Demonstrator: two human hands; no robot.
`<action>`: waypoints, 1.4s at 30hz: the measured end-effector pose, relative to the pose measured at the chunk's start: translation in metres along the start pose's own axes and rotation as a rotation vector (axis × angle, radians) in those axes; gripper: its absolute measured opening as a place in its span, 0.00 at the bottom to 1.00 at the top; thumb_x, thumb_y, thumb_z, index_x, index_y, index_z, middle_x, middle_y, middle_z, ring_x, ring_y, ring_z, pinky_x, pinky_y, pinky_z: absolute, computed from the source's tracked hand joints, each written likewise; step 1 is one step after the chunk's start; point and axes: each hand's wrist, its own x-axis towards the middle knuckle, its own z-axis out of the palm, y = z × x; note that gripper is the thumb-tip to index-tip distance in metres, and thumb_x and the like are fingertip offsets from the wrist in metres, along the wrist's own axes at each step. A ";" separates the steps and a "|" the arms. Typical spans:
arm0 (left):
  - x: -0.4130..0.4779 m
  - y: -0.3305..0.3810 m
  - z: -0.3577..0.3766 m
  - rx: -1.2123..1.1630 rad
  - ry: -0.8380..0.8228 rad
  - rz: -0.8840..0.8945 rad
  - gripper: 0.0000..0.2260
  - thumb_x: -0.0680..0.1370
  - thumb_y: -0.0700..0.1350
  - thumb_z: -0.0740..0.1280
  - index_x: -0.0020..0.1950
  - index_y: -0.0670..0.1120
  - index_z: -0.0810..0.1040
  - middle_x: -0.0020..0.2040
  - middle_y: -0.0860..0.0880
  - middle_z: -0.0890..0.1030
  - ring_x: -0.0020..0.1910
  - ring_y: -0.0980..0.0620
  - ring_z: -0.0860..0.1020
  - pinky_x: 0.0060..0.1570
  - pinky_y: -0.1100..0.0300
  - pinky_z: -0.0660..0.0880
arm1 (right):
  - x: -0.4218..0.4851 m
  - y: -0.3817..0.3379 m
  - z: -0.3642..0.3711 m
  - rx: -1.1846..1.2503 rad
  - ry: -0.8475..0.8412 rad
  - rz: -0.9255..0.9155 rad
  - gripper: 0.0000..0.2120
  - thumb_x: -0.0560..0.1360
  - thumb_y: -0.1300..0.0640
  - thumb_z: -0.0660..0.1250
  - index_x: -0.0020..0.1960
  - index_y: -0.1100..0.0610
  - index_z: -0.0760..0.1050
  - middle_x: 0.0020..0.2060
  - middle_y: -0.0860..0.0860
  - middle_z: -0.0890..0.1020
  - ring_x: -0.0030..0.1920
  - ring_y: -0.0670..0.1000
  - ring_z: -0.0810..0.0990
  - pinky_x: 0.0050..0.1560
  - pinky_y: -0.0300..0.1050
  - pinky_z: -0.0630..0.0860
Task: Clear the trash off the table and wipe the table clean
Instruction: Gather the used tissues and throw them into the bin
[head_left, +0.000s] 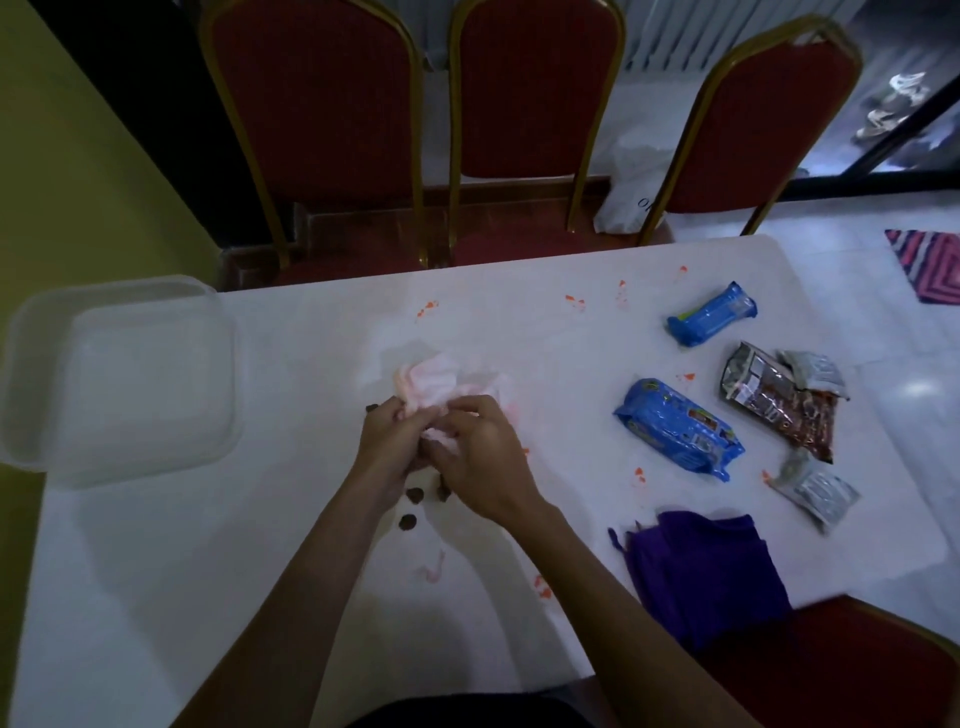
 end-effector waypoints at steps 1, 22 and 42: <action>0.001 -0.001 -0.006 -0.003 0.006 -0.006 0.10 0.75 0.39 0.71 0.56 0.42 0.81 0.48 0.40 0.85 0.40 0.44 0.84 0.33 0.57 0.78 | 0.000 0.001 -0.001 0.031 0.014 0.014 0.17 0.76 0.42 0.67 0.58 0.51 0.81 0.63 0.48 0.75 0.56 0.46 0.77 0.55 0.44 0.79; -0.021 -0.036 -0.076 -0.210 0.038 0.042 0.13 0.78 0.43 0.70 0.62 0.41 0.80 0.50 0.42 0.86 0.46 0.43 0.85 0.42 0.51 0.82 | 0.010 -0.043 0.037 0.027 -0.197 -0.014 0.06 0.77 0.60 0.66 0.51 0.58 0.79 0.47 0.52 0.83 0.45 0.50 0.81 0.47 0.41 0.78; -0.038 -0.084 -0.126 -0.331 0.327 0.028 0.17 0.75 0.43 0.73 0.64 0.43 0.79 0.53 0.43 0.85 0.52 0.39 0.84 0.50 0.40 0.81 | 0.041 -0.012 0.085 -0.549 -0.251 0.042 0.12 0.80 0.59 0.60 0.63 0.58 0.69 0.58 0.56 0.73 0.48 0.57 0.79 0.43 0.47 0.74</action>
